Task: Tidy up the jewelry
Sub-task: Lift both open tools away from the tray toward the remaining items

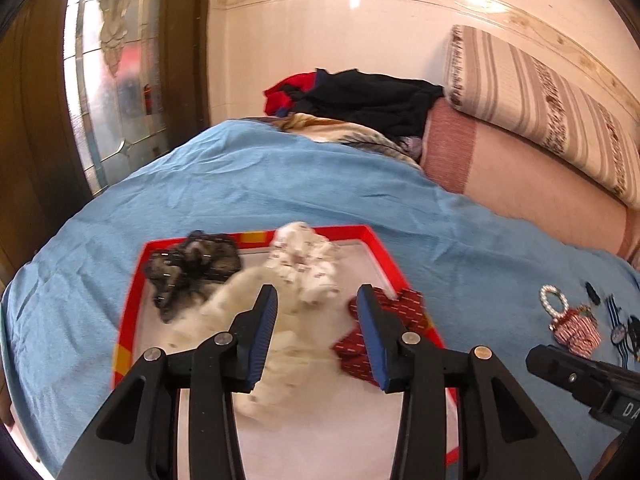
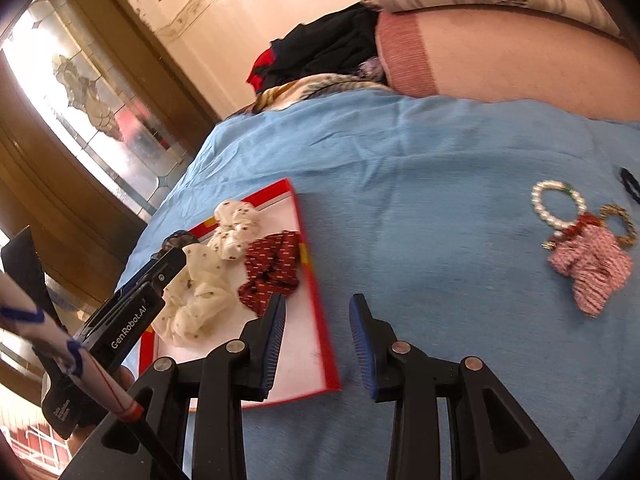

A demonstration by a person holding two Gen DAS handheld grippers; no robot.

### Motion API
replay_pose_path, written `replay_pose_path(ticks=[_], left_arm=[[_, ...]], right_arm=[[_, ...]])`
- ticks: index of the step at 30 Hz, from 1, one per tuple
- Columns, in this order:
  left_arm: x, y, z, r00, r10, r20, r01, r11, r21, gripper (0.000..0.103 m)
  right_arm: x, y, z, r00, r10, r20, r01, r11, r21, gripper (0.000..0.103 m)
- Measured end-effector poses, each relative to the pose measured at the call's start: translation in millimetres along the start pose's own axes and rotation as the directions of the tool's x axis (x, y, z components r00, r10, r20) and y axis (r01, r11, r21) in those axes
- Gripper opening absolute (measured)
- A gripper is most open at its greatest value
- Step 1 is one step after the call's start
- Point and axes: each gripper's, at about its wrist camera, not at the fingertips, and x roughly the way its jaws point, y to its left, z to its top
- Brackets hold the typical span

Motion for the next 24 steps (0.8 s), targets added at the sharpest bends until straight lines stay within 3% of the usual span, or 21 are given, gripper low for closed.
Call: replay_pose_path(ticks=[7,14,20,24], left_arm=[[2.2,-44.1,-9.2,0.997,-0.076,-0.021,0.077,0.994,0.077,0.040],[-0.5,-100.6,-29.9,0.981,-0.182,-0.071,0.191,0.969,0.159,0.041],[-2.6,-147.1,-60.4,0.955,-0.259,-0.144,0.286,0.931,0.227,0.041],[-7.5,-160.0,-75.9,0.933,-0.306,-0.190,0.344,0.913,0.219,0.042]], right_arm=[[-35.3,-44.1,-6.5,0.998,-0.051,0.045,0.048,0.997,0.054,0.036],[-73.2,-99.5,-19.2,0.986,-0.143,0.086,0.132,0.984,0.122,0.036],[-100.0,-148.2,-36.6,0.973,-0.189,0.131,0.161,0.967,0.200,0.036],[-109.0,-184.6,-42.1,0.974,-0.176,0.142,0.130,0.949,0.287,0.036]])
